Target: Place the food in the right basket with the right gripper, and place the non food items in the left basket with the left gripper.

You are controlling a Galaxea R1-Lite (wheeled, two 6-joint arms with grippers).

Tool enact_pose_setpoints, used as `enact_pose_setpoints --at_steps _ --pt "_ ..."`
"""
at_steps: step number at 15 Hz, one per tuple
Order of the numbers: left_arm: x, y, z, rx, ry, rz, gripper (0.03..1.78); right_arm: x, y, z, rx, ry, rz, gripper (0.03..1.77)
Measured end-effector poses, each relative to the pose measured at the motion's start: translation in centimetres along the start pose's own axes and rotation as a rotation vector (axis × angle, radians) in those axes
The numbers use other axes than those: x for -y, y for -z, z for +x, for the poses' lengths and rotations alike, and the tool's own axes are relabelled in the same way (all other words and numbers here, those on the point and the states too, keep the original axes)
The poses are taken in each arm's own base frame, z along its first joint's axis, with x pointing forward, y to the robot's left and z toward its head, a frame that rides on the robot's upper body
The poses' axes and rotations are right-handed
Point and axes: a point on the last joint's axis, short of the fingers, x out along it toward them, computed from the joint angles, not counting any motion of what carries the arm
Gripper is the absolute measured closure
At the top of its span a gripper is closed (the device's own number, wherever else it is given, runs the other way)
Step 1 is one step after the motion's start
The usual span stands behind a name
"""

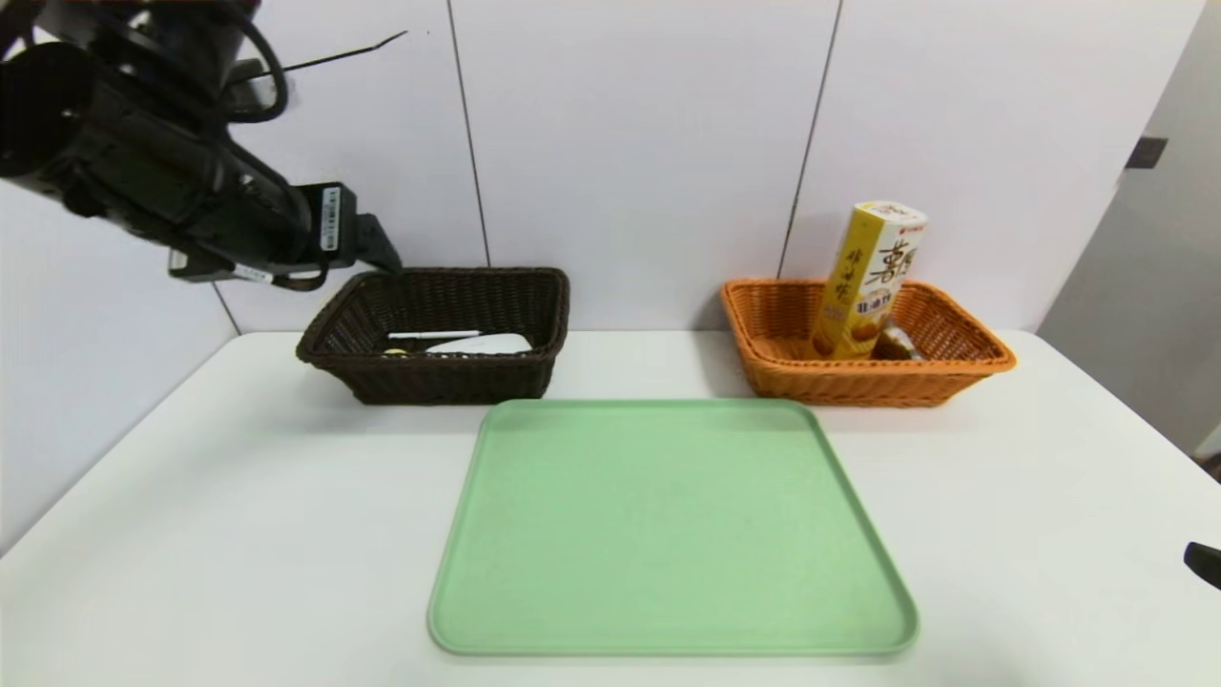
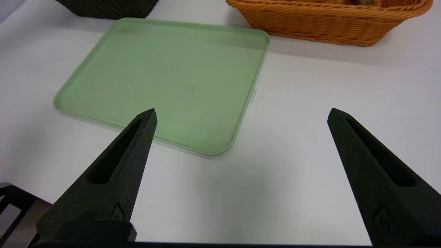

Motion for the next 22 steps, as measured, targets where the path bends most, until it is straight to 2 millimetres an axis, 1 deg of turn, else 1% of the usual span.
enact_pose_setpoints --at_steps 2,4,8,12,15,19,22 --pt "-1.0 2.8 -2.7 -0.039 -0.027 -0.038 0.21 -0.3 0.2 -1.1 0.044 0.033 -0.017 0.09" --pt "-2.2 6.0 -5.2 -0.044 -0.058 -0.033 0.19 -0.6 0.6 -2.1 0.087 0.081 -0.029 0.09" --pt "-5.9 11.9 -8.3 0.001 -0.11 -0.034 0.16 -1.2 1.4 -3.7 0.164 0.104 -0.049 0.09" --pt "-9.7 17.9 -10.3 0.052 -0.17 -0.069 0.14 -1.8 2.3 -5.2 0.227 0.106 -0.103 0.09" --pt "-11.7 22.0 -11.5 0.108 -0.22 -0.064 0.13 -2.0 3.2 -5.8 0.23 0.107 -0.154 0.09" --pt "-13.0 26.4 -12.9 0.198 -0.304 -0.071 0.12 -2.2 4.1 -6.1 0.235 0.084 -0.166 0.09" --pt "-13.5 29.7 -13.4 0.259 -0.357 -0.003 0.12 -2.2 5.2 -6.2 0.229 0.085 -0.191 0.09"
